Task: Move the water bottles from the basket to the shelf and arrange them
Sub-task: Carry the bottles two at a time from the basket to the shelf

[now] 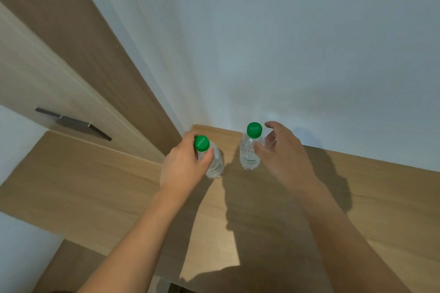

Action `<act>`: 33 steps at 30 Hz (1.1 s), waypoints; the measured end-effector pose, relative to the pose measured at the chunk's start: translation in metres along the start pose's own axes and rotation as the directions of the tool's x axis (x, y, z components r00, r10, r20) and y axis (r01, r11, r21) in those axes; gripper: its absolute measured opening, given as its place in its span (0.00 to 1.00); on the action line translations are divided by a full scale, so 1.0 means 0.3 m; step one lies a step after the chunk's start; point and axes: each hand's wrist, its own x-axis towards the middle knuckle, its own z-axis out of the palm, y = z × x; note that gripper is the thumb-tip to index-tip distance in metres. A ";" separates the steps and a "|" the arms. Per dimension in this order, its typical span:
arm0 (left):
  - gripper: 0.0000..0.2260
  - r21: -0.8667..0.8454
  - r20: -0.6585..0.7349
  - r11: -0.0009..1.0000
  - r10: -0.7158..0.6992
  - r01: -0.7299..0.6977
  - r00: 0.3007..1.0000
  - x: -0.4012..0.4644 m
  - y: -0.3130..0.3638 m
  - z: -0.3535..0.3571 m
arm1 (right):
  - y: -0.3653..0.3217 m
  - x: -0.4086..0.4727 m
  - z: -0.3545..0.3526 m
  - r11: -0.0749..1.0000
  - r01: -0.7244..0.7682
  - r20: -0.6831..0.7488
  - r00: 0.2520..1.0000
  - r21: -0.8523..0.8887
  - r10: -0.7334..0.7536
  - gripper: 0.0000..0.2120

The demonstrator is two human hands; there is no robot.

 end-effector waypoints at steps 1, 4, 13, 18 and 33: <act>0.19 0.018 0.001 1.000 0.002 -0.002 1.000 -0.009 0.005 -0.007 | 0.001 -0.022 -0.009 1.000 -0.002 -0.009 1.000 0.007 0.002 0.24; 0.25 0.032 -0.071 0.999 0.043 -0.041 0.997 -0.046 0.016 -0.026 | 0.007 -0.093 -0.030 1.000 0.021 -0.037 0.999 0.003 -0.021 0.23; 0.21 0.103 -0.207 0.931 0.365 -0.350 0.908 -0.176 0.033 -0.091 | -0.056 -0.297 -0.066 0.994 0.113 -0.244 0.964 0.005 -0.108 0.27; 0.21 0.083 -0.191 0.886 0.464 -0.457 0.865 -0.254 0.028 -0.129 | -0.095 -0.463 -0.086 0.994 0.094 -0.222 0.969 -0.063 -0.106 0.29; 0.19 -0.124 -0.091 0.635 0.758 -0.763 0.646 -0.536 0.365 0.017 | 0.047 -1.050 -0.291 0.973 -0.229 -0.578 0.798 -0.027 0.172 0.28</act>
